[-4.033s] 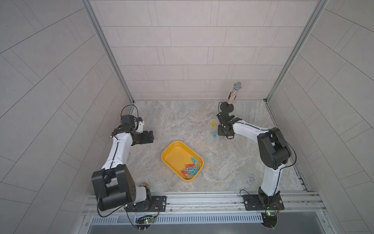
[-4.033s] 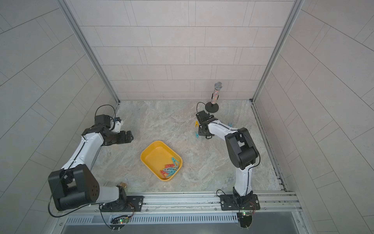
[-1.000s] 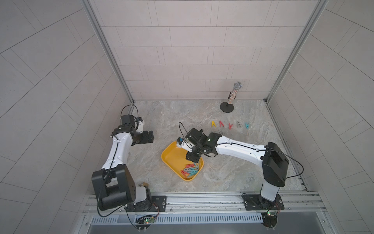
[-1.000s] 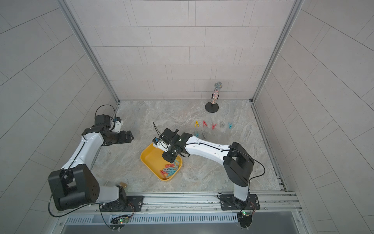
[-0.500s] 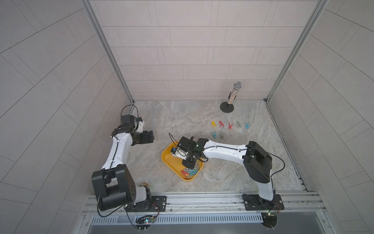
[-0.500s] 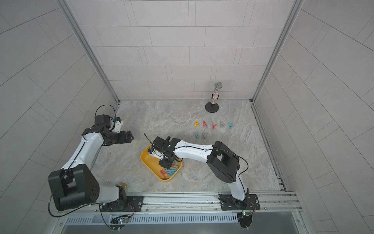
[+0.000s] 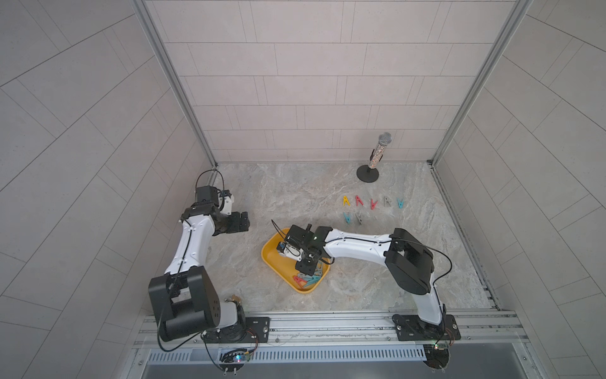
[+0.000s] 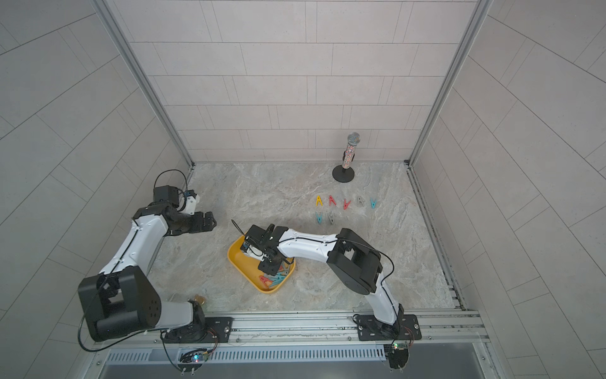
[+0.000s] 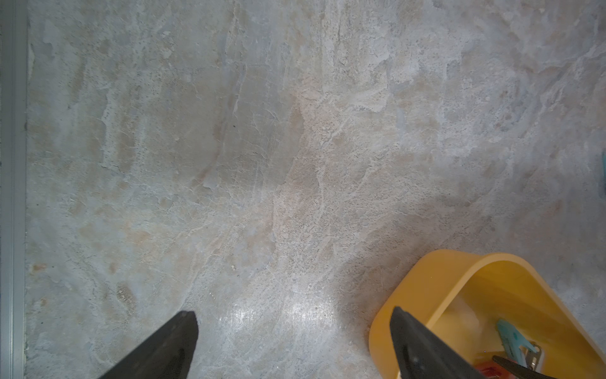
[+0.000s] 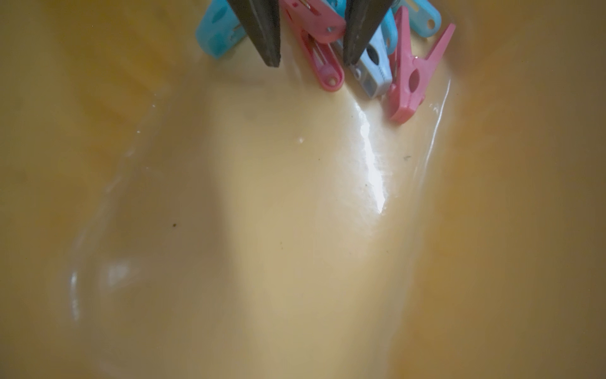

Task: Take the clothespins out of the storage box
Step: Pick up the clothespin from the storage box.

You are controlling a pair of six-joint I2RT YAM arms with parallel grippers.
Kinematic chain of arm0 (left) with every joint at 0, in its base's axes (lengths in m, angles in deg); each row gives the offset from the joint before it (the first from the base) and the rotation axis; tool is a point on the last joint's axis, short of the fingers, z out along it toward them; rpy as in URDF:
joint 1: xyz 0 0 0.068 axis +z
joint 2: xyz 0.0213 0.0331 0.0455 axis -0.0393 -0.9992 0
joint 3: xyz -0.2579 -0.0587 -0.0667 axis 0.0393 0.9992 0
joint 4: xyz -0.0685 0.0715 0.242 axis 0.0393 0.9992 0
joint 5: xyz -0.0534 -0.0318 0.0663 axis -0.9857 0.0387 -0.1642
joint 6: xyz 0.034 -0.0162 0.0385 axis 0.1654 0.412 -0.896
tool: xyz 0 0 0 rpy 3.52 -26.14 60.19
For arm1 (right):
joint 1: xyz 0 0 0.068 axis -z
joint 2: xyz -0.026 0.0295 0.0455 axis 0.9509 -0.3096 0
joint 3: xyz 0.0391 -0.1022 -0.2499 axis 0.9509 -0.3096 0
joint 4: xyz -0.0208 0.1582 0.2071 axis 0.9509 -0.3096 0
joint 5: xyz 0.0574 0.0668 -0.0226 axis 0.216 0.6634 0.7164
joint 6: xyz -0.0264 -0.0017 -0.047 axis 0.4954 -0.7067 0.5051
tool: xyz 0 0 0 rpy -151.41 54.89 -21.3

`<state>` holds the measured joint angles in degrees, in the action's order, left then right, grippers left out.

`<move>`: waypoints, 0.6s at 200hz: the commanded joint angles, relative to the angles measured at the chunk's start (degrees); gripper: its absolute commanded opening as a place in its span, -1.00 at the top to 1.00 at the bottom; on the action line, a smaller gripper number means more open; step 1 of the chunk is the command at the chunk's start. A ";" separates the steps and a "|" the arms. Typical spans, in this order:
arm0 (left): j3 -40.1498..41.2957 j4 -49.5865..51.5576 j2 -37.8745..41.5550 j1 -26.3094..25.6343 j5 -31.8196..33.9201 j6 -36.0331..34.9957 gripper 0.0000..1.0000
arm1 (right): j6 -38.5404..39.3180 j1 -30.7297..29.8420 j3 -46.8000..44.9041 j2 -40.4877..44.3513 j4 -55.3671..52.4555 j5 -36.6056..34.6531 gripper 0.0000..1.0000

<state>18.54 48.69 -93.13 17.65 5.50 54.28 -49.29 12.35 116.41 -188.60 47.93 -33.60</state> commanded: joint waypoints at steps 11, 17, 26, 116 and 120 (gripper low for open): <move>-1.07 0.36 -0.25 0.51 0.17 0.04 -1.00 | 0.46 -0.24 0.65 -1.07 -1.12 -0.91 0.30; -1.14 0.38 -0.21 0.50 0.19 0.04 -1.00 | 0.43 -0.24 0.62 -1.14 -1.04 -1.01 0.32; -1.07 0.39 -0.22 0.51 0.23 0.04 -1.00 | 0.40 -0.24 0.56 -1.17 -1.04 -1.13 0.37; -1.07 0.39 -0.08 0.49 0.21 0.08 -1.00 | -0.74 -0.22 0.23 2.21 0.62 -1.67 0.79; -1.07 0.38 -0.10 0.46 0.24 0.04 -1.00 | -0.87 -0.24 0.26 2.47 0.71 -1.67 0.81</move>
<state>18.54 48.67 -93.13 17.67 5.50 54.28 -49.66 12.35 116.41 -189.39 48.32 -34.82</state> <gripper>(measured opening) 0.999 0.159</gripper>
